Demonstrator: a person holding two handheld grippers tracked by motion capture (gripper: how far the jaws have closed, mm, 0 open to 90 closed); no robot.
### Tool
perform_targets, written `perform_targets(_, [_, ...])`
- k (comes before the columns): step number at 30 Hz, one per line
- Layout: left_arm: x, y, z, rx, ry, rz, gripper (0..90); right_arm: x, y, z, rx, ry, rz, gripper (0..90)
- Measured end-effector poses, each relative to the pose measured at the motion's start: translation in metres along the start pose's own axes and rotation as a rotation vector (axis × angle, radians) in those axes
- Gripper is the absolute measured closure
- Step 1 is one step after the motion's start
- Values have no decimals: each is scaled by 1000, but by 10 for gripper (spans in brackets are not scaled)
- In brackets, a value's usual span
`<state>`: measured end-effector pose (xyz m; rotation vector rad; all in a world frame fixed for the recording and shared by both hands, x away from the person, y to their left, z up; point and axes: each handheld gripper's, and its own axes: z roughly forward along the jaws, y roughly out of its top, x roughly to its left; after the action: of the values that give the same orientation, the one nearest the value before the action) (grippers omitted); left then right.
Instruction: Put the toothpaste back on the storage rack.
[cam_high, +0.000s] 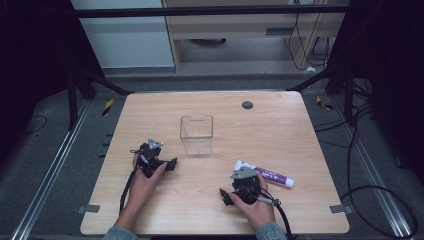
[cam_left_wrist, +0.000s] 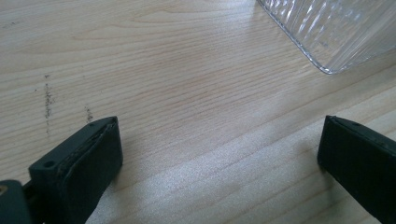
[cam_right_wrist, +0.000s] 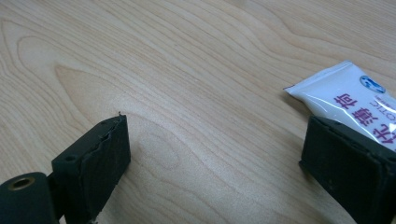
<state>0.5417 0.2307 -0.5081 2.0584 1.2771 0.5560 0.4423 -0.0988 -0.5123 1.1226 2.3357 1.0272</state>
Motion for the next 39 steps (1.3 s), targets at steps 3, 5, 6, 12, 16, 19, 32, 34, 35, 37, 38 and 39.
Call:
perform_targets(3, [0, 0, 0, 0, 0, 0, 0, 0, 1, 1, -1, -4, 4, 80])
perform_targets(5, [0, 0, 0, 0, 0, 0, 0, 0, 1, 1, -1, -5, 5, 80])
perform_targets(6, [0, 0, 0, 0, 0, 0, 0, 0, 1, 1, -1, -5, 5, 80])
perform_targets(12, [0, -1, -1, 1, -7, 7, 0, 0, 1, 1, -1, -11, 11, 81])
perform_targets(16, [0, -1, -1, 0, -7, 8, 0, -2, 1, 0, -13, 1, -9, 160])
perform_targets(19, [0, -1, -1, 1, -7, 9, 0, -5, 3, -4, -5, 6, -19, 195])
perform_targets(32, [-1, -1, -1, 0, -7, 7, 0, -48, 37, -61, 48, -72, -146, 210])
perform_targets(34, [-1, -1, -1, 0, -7, 7, 0, -59, 38, -68, 84, -86, -167, 245])
perform_targets(35, [0, -1, -1, 0, -7, 7, 0, -59, 38, -68, 84, -86, -167, 245])
perform_targets(37, [-1, -1, -1, 0, -7, 7, 0, -65, 37, -72, 96, -80, -172, 254])
perform_targets(38, [0, -1, -1, 0, -7, 7, 0, -73, 34, -74, 116, -67, -166, 268])
perform_targets(39, [0, -1, -1, 0, -7, 7, 0, -73, 34, -74, 116, -67, -166, 268])
